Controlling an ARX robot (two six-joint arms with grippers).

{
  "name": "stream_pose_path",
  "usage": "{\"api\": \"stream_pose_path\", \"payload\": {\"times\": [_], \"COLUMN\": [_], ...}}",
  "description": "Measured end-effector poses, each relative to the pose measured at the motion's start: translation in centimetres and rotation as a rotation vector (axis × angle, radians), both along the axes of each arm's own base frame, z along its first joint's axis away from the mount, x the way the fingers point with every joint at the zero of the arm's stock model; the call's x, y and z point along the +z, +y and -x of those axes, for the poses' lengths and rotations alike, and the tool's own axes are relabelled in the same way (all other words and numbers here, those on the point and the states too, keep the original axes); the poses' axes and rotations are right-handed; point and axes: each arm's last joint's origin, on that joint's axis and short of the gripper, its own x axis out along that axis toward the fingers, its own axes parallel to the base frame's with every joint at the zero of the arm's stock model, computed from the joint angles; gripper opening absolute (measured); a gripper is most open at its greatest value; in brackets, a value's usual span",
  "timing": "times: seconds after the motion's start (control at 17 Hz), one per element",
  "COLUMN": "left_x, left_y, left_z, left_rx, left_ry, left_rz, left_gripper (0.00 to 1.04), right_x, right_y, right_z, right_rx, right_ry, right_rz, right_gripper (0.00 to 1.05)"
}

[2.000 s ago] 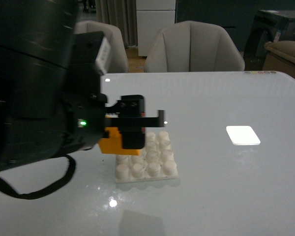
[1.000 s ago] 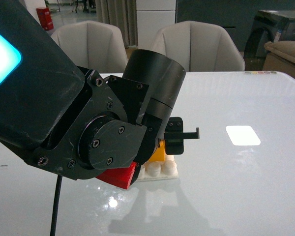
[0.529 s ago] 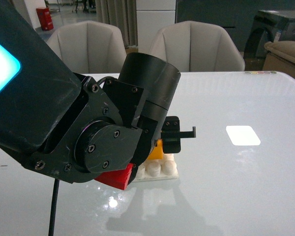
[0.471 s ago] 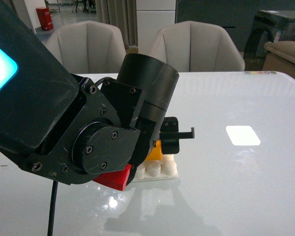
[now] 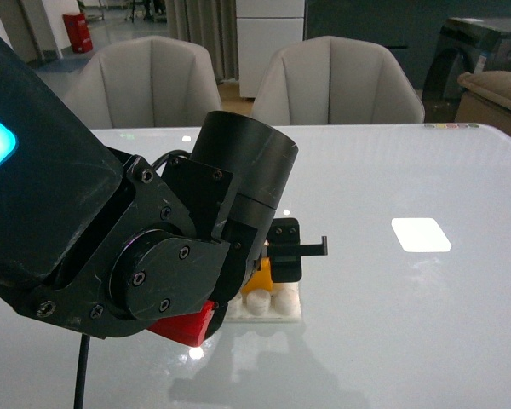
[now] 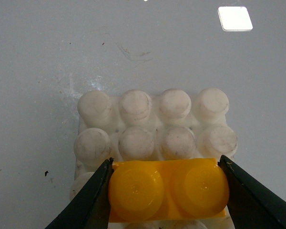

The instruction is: Insert yellow block into base center

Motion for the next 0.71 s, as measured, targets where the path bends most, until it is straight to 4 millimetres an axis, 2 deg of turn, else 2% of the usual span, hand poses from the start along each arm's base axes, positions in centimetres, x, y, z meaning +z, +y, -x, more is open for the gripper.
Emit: {"api": "stream_pose_path", "payload": {"times": [0.24, 0.71], "left_x": [0.1, 1.1], "left_y": [-0.3, -0.4], "left_z": [0.1, 0.2], "left_rx": [-0.017, -0.037], "left_ry": [-0.003, -0.026], "left_rz": [0.011, 0.025], "left_gripper": [1.00, 0.98], "right_x": [0.0, 0.0], "right_y": [0.0, 0.0], "right_z": [0.0, 0.0], "right_rx": [0.000, 0.000], "right_ry": [0.000, 0.000], "right_rz": [0.000, 0.000], "right_gripper": [0.98, 0.98]}}
